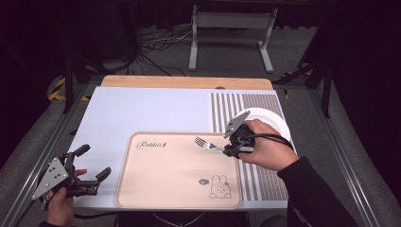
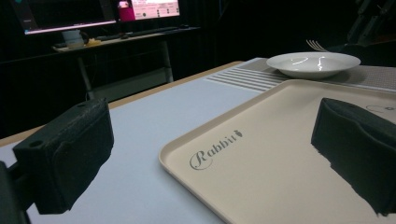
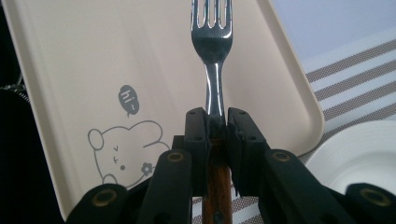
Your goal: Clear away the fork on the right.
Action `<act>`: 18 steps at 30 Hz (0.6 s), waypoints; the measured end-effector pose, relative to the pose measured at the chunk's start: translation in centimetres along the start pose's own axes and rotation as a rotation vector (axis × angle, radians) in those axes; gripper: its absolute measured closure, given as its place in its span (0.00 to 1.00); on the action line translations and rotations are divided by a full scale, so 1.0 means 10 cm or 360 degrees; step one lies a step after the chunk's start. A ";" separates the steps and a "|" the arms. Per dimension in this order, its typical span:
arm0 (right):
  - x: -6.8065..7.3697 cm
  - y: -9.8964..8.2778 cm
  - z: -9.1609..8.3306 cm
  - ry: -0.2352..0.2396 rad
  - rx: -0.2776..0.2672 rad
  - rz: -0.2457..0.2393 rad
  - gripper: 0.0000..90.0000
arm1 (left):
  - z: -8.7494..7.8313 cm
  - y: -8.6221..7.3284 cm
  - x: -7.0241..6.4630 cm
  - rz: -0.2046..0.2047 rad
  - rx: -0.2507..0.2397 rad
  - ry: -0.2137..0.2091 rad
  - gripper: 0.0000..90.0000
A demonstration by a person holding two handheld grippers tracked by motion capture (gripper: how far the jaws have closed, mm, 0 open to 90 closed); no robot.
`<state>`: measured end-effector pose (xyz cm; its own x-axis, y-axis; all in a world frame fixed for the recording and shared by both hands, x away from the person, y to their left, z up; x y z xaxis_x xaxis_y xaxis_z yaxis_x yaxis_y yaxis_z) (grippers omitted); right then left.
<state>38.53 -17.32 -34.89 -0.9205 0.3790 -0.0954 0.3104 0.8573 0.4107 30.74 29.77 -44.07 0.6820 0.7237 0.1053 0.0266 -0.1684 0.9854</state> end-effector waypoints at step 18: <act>0.09 0.14 0.10 -0.0131 -0.0048 0.0636 0.88 | -0.01 0.00 0.00 -0.0007 -0.0005 0.0000 0.00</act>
<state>38.39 -15.44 -35.31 -0.7064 0.7078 0.0050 0.6315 0.6269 0.4562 30.71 29.82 -44.05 0.6817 0.7246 0.1011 0.0272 -0.1632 0.9862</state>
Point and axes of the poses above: each handheld gripper's, and its own axes: z roughly forward along the jaws, y roughly out of its top, x roughly to its left, the point moved 2 cm from there along z, roughly forward along the jaws, and after that the axes turned 2 degrees about x, right-handed, at the moved point
